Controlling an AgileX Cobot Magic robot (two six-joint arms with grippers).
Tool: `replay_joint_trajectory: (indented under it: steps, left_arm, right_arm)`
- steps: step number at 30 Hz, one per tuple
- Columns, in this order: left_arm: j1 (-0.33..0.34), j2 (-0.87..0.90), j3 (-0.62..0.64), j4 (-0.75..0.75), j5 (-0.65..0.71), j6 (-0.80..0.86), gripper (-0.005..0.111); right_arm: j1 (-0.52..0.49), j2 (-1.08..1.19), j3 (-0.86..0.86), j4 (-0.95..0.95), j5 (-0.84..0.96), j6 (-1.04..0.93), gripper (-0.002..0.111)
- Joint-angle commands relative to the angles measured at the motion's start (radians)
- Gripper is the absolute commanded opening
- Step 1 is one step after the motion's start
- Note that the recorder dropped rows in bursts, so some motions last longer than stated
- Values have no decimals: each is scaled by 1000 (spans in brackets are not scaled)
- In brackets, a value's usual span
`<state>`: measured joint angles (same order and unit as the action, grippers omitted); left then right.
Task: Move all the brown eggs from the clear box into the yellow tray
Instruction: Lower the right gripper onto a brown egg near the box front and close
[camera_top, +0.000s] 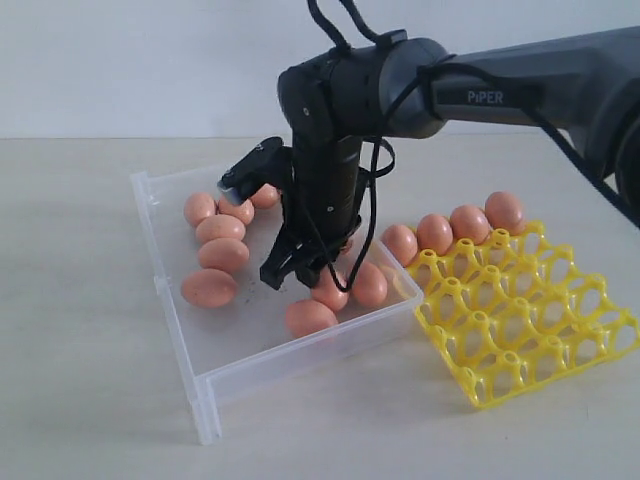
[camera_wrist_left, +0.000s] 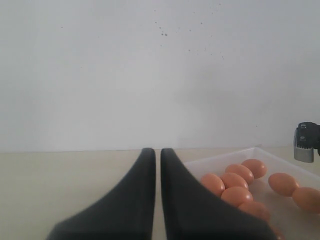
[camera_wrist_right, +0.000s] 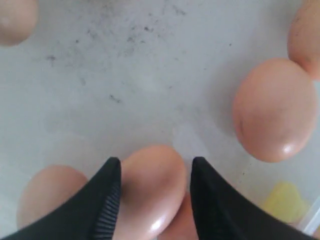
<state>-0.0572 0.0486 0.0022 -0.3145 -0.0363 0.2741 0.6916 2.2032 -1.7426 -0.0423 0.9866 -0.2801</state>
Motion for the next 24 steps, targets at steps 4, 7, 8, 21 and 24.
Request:
replay_joint_trajectory:
  steps: [4, 7, 8, 21, 24]
  left_arm:
    - [-3, 4, -2, -5, -16, 5, 4]
    - [-3, 4, -2, -5, -16, 5, 4]
    - [-3, 4, -2, -5, -16, 5, 4]
    - [-3, 4, -2, -5, -16, 5, 4]
    - [-3, 4, -2, -5, -16, 5, 4]
  right_arm:
    - [-89, 12, -4, 163, -17, -31, 38]
    - [-110, 22, -4, 246, -17, -43, 38]
    - [-114, 24, -4, 276, -17, -43, 38]
    - [-133, 38, -4, 370, -33, -29, 57]
    - [-133, 38, -4, 370, -79, 19, 57]
